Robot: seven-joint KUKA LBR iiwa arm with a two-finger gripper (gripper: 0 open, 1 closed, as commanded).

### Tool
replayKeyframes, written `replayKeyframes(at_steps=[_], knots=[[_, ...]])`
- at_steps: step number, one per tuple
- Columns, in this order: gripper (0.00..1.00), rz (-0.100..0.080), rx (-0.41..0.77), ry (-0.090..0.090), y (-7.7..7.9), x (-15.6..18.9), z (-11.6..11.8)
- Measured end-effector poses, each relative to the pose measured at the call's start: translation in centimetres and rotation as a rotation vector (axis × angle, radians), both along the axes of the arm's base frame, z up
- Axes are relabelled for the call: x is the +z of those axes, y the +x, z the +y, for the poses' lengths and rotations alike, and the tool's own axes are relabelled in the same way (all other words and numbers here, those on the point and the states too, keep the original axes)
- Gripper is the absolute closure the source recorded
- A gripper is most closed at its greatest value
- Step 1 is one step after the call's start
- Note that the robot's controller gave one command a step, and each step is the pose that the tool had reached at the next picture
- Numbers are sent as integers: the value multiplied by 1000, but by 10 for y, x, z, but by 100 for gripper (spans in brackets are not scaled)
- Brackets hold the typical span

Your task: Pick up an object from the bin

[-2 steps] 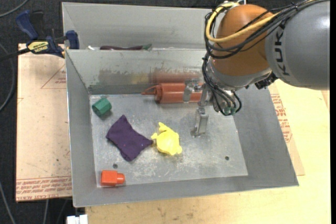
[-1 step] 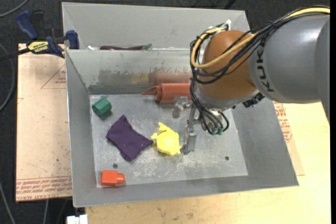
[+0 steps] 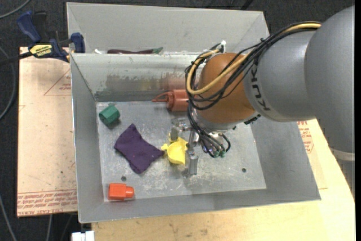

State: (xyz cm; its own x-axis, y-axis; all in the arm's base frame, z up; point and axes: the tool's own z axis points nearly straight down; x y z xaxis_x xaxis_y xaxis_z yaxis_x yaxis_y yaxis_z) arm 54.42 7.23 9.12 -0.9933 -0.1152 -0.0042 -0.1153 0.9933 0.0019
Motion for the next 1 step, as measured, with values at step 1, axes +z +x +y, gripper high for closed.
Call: replayKeyframes(at_steps=[1], knots=[[100, -5, 56, 0, 5, -17, -4]])
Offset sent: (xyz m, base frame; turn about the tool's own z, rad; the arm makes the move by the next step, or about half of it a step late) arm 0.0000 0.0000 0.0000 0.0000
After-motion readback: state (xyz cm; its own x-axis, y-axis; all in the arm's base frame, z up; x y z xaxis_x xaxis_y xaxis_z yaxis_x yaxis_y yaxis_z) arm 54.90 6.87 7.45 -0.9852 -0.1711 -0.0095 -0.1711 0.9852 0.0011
